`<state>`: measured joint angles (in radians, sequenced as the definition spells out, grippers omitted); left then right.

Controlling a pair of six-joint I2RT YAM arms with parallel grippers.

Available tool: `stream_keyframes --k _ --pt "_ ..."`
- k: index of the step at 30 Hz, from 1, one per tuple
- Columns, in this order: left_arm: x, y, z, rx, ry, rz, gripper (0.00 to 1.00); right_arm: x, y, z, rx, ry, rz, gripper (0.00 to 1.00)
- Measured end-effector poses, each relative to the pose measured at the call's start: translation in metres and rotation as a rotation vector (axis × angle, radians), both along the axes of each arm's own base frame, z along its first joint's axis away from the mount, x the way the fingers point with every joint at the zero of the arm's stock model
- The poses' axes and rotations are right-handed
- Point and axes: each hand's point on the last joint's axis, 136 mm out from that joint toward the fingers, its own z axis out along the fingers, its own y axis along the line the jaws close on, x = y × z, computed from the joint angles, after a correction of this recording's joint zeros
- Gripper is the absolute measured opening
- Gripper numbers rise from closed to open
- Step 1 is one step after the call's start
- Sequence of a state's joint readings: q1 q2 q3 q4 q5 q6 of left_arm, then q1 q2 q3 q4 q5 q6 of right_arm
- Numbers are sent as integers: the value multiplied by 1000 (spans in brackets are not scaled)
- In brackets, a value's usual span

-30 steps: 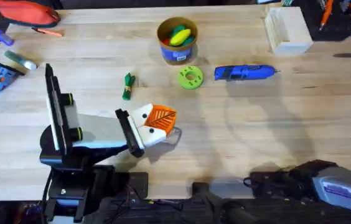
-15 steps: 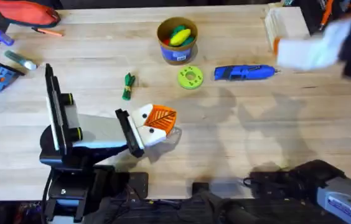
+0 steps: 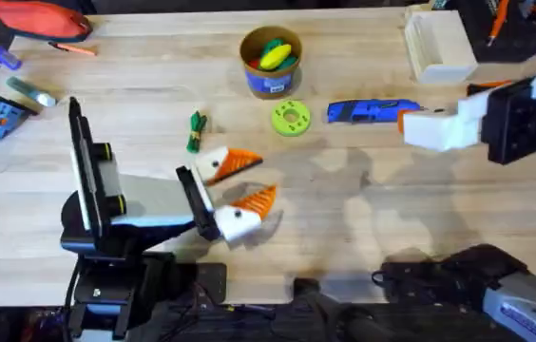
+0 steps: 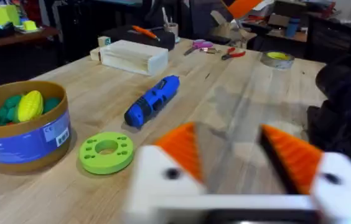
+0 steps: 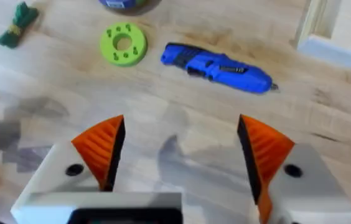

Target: Pick up the gripper from the table and insert it into the empty holder that is missing its gripper. Then pick up a screw, insert it into the mounting hole, and use the screwdriver to tighten it. Finally, clean up the table by picking up the vegetable and placing it into the bucket.

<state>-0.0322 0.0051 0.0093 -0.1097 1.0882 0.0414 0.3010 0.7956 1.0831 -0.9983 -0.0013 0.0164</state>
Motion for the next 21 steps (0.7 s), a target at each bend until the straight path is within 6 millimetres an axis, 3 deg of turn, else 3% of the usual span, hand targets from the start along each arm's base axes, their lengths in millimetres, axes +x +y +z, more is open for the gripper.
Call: stream_keyframes --k 3,4,21 --pt "0 0 0 -1 3 0 940 -2 -1 -2 -4 12 0 994" --pt "0 0 0 -1 2 0 975 -2 -1 -2 -4 12 0 994" --pt "7 4 2 -11 12 46 986 -2 -1 -2 -2 12 -3 993"
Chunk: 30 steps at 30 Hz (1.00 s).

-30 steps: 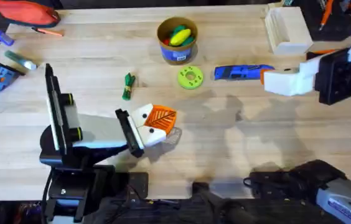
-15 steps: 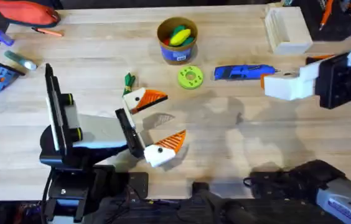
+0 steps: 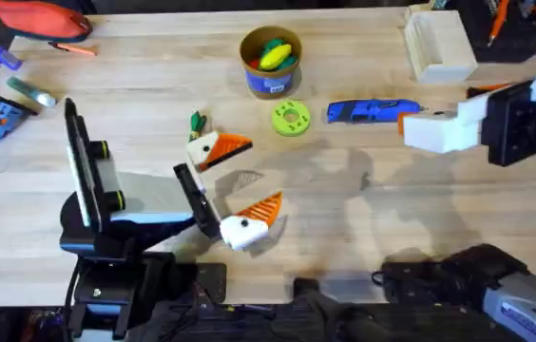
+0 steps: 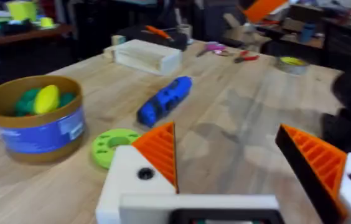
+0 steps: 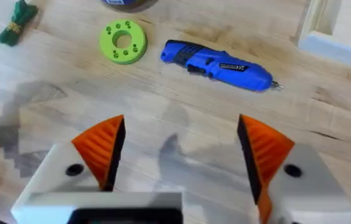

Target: Pick up the gripper from the table and insert it into the empty holder that is missing its gripper. Then pick up a screw, insert it into the mounting hole, and use the screwdriver to tighten it. Finally, clean up the table by picking up the vegetable and placing it into the bucket.

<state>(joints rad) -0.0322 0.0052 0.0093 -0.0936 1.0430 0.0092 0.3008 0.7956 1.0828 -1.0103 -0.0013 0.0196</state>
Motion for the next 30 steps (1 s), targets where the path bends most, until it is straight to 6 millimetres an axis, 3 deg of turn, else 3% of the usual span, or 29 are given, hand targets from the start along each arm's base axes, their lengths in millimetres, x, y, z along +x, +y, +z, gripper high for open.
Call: stream_keyframes --k 4,13,16,25,30 --pt "13 13 12 8 41 135 985 0 0 0 0 0 0 994" --pt "1 48 110 118 -38 407 985 0 0 0 0 0 0 994" --pt "0 58 132 159 1 471 985 0 0 0 0 0 0 994" --pt "9 79 141 317 334 560 985 0 0 0 0 0 0 994" --pt "28 90 137 398 468 607 985 0 0 0 0 0 0 993"
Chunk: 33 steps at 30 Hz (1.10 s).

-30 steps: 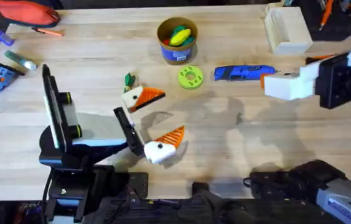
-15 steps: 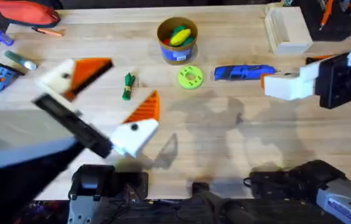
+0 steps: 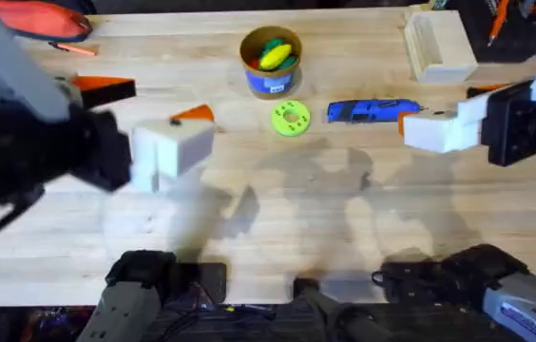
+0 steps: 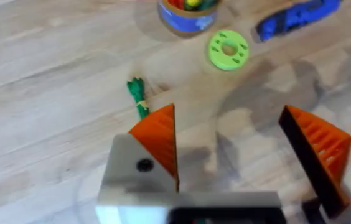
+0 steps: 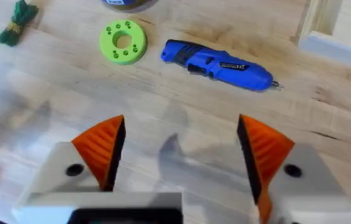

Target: Pick up the gripper from the table and insert it into the empty holder that is missing its gripper. Then pick up a screw, insert it into the mounting hole, and use the screwdriver to tighten it. Finally, clean up the table by picking up the vegetable and placing it into the bucket.

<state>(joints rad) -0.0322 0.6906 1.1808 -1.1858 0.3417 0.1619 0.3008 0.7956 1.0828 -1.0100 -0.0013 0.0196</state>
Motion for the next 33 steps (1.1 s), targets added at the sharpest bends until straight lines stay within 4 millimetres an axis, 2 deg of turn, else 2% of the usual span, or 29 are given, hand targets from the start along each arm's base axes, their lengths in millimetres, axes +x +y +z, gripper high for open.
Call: stream_keyframes --k 5,10,11,15,17,19,25,29,31,33 --pt "24 24 -19 106 95 111 985 0 0 0 0 0 0 994" --pt "35 42 -31 185 145 183 985 0 0 0 0 0 0 994" --pt "40 51 -44 225 208 223 985 0 0 0 0 0 0 994" --pt "58 57 -72 261 345 251 985 0 0 0 0 0 0 994" --pt "97 58 -123 292 584 250 985 0 0 0 0 0 0 994" --pt "106 57 -137 288 644 243 985 0 0 0 0 0 0 994" --pt "121 66 -186 263 807 258 969 0 0 0 0 0 0 994" --pt "128 71 -209 253 857 268 945 0 0 0 0 0 0 994" --pt "132 67 -221 262 878 252 893 0 0 0 0 0 0 994" --pt "136 61 -227 270 876 235 890 0 0 0 0 0 0 994"
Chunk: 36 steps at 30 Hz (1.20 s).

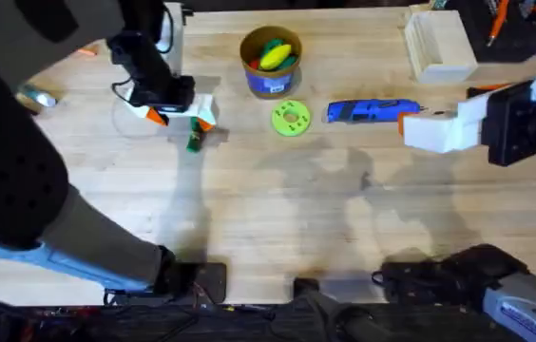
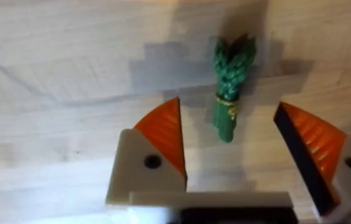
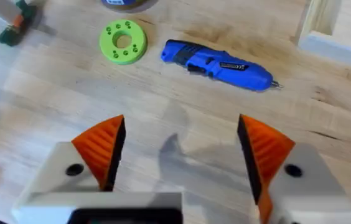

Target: Pick up the gripper from the table and insert it into the empty holder that is missing its gripper. Then pick up a screw, insert it into the mounting hole, and use the screwdriver to tighten it. Finally, clean up the table by picking up the vegetable and placing it into the bucket.

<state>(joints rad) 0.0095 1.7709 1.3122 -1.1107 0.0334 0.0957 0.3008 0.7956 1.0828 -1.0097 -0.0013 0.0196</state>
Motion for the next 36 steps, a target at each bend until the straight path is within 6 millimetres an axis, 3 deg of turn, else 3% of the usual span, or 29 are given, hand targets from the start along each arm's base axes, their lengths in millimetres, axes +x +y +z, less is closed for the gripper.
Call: stream_keyframes --k 3,13,19,21,23,26,27,36 --pt "5 -7 -8 0 -9 -20 877 0 0 0 0 0 0 994" --pt "-12 -6 -41 7 20 -10 860 0 0 0 0 0 0 994" --pt "-6 -6 -41 7 -11 -1 808 0 0 0 0 0 0 994" --pt "-5 -6 -41 7 -15 2 718 0 0 0 0 0 0 994" --pt "-4 -7 -41 4 -18 2 532 0 0 0 0 0 0 994" --pt "-3 -10 -41 -10 -25 3 194 0 0 0 0 0 0 994" --pt "-2 -9 -40 -4 -31 2 22 0 0 0 0 0 0 994" --pt "-3 -8 -41 0 -27 3 22 0 0 0 0 0 0 994"
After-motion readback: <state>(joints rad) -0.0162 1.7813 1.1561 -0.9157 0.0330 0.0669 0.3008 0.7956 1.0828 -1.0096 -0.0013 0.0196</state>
